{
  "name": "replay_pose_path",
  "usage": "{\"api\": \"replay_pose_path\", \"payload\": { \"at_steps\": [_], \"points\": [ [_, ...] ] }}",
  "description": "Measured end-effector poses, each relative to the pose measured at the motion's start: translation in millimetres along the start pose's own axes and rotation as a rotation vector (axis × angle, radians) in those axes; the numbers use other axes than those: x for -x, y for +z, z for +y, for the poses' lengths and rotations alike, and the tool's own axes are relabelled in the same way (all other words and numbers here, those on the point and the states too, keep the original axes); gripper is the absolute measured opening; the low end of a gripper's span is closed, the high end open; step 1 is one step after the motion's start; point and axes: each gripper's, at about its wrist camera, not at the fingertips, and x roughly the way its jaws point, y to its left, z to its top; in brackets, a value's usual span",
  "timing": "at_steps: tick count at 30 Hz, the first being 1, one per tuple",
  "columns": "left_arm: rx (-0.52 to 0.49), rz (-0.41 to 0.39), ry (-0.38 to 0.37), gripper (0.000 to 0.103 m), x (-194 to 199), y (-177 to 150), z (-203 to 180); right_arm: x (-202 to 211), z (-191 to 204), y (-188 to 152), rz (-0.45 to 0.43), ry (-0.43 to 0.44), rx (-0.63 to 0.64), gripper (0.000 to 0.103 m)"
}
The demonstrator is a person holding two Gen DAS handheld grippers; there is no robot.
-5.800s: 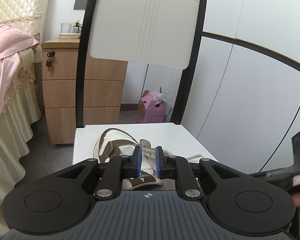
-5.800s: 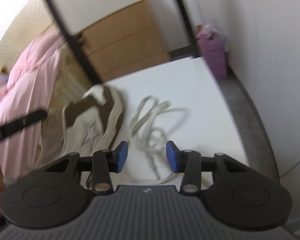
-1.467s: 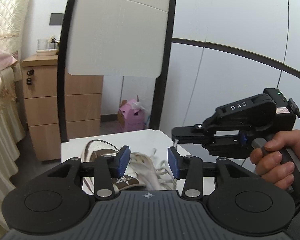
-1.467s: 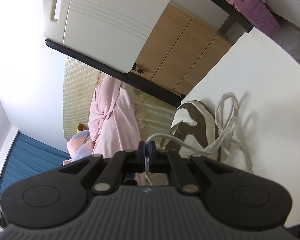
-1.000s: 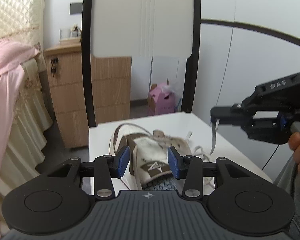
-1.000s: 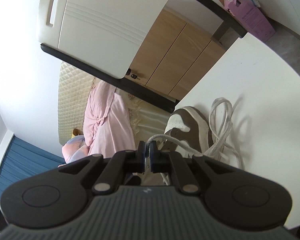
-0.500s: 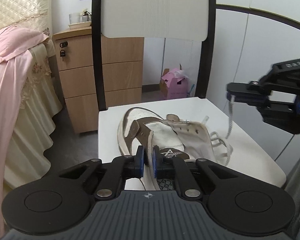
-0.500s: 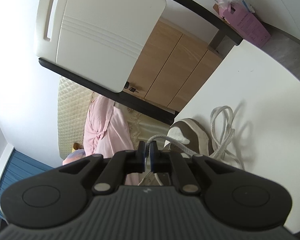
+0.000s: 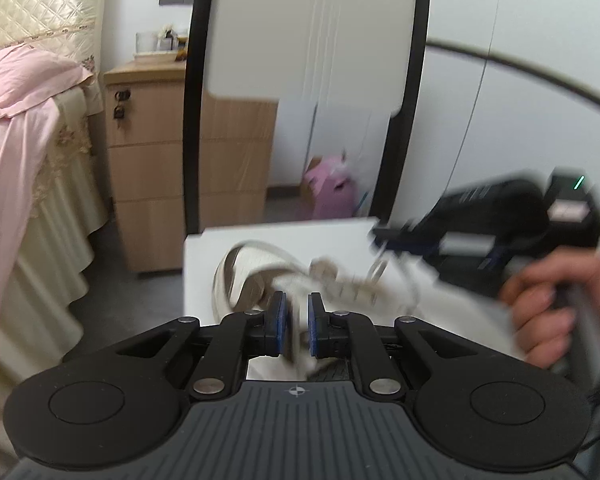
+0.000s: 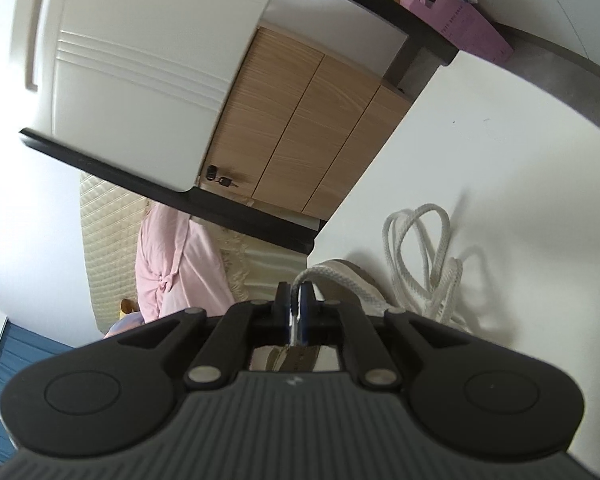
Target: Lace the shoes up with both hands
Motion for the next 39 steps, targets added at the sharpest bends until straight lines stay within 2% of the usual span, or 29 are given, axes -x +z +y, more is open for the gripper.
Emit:
{"api": "replay_pose_path", "payload": {
  "at_steps": [2, 5, 14, 17, 20, 25, 39],
  "points": [
    [0.004, -0.001, -0.035, 0.013, -7.0, 7.2, 3.6, -7.7, -2.7, 1.2, 0.002, -0.011, -0.011, 0.007],
    [-0.048, 0.027, -0.044, 0.013, -28.3, 16.6, 3.4, -21.0, -5.6, 1.8, 0.011, -0.025, -0.015, 0.007],
    [-0.206, 0.09, -0.166, 0.013, -75.5, 31.6, -8.8, -34.9, -12.9, 3.0, 0.031, -0.022, -0.042, 0.007],
    [-0.281, 0.11, -0.163, 0.012, -77.6, 24.4, -14.4, -35.6, -15.7, 4.7, 0.033, -0.018, -0.057, 0.007],
    [-0.286, 0.133, -0.169, 0.012, -80.2, 23.6, -10.7, -37.2, -17.1, 5.9, 0.037, -0.013, -0.07, 0.007],
    [-0.379, 0.142, -0.142, 0.011, -85.9, 13.9, -16.8, -40.5, -16.0, 2.9, 0.05, 0.001, -0.084, 0.007],
    [-0.382, 0.134, -0.151, 0.011, -84.4, 13.4, -11.5, -47.1, -16.9, -10.1, 0.078, 0.006, -0.136, 0.007]
  ]
}}
